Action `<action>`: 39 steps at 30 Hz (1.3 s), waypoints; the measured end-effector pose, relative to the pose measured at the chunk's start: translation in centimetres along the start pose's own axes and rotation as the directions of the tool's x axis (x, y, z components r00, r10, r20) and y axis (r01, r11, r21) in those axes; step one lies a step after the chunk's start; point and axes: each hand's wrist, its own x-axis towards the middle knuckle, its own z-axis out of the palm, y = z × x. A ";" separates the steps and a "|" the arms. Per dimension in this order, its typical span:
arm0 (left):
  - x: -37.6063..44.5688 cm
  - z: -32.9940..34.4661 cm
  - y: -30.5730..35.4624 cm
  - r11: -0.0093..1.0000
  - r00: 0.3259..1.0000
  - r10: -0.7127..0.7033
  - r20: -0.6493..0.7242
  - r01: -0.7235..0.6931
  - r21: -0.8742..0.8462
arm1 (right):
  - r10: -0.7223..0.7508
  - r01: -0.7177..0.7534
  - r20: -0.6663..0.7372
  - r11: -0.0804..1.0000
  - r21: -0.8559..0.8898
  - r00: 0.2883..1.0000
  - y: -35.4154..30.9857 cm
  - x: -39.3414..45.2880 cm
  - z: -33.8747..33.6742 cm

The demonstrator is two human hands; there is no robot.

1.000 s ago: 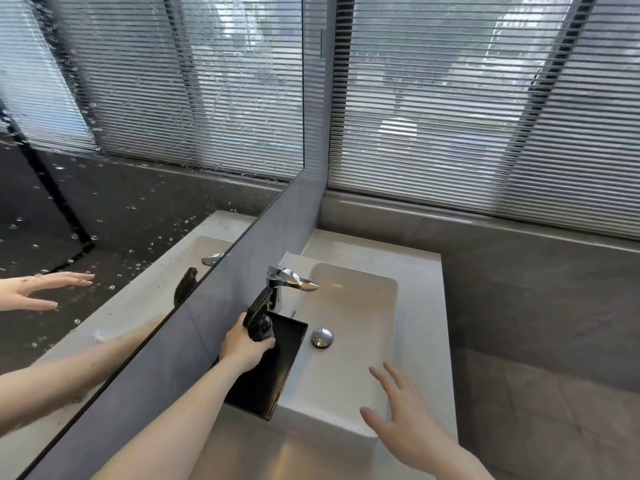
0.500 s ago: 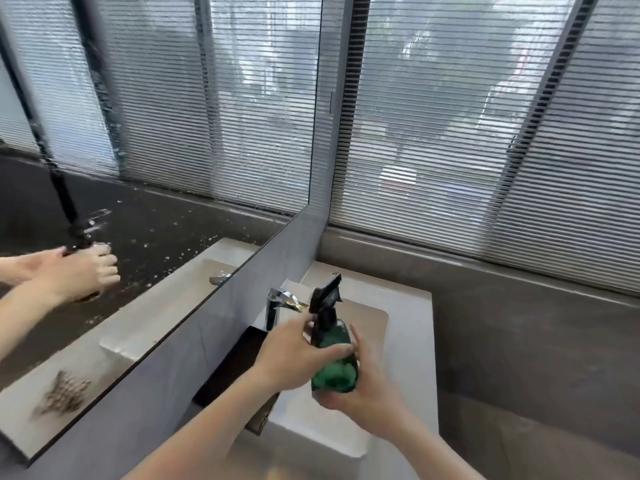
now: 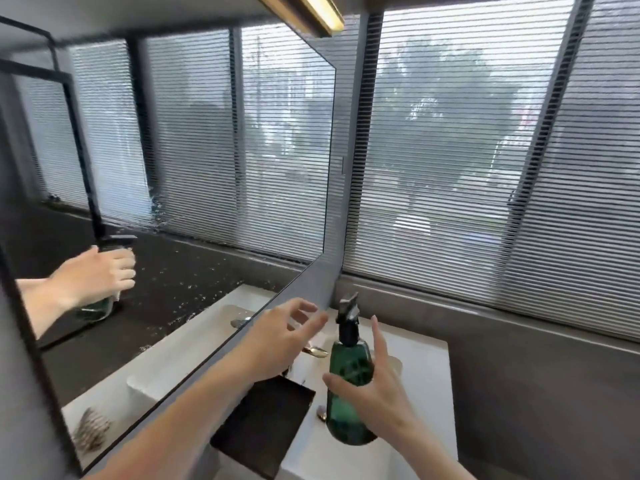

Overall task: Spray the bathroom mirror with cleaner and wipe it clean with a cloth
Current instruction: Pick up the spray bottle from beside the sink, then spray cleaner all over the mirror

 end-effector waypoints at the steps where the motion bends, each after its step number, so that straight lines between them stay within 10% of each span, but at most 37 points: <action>1: -0.1 -1.1 0.5 1.000 0.999 -0.002 -0.034 0.002 0.009 | -0.013 0.013 -0.001 1.000 0.013 1.000 -0.7 0.0 0.1; 12: -3.2 -14.5 11.5 0.889 0.936 0.213 -0.282 -0.065 0.454 | -0.243 0.234 0.028 0.954 0.189 0.970 -9.6 1.4 -0.5; 22: -6.6 -26.5 20.1 0.457 0.729 0.549 -0.410 0.149 0.877 | -0.429 0.379 0.143 0.882 0.278 0.892 -20.4 2.0 -3.8; 27: -9.5 -34.2 21.3 0.165 0.720 0.567 -0.400 0.376 0.912 | -0.493 0.450 0.135 0.854 0.261 0.859 -27.6 3.2 -3.5; 39: -11.4 -40.5 15.5 -0.055 0.675 0.616 -0.407 0.552 0.832 | -0.512 0.438 0.189 0.838 0.327 0.838 -38.2 5.7 -1.9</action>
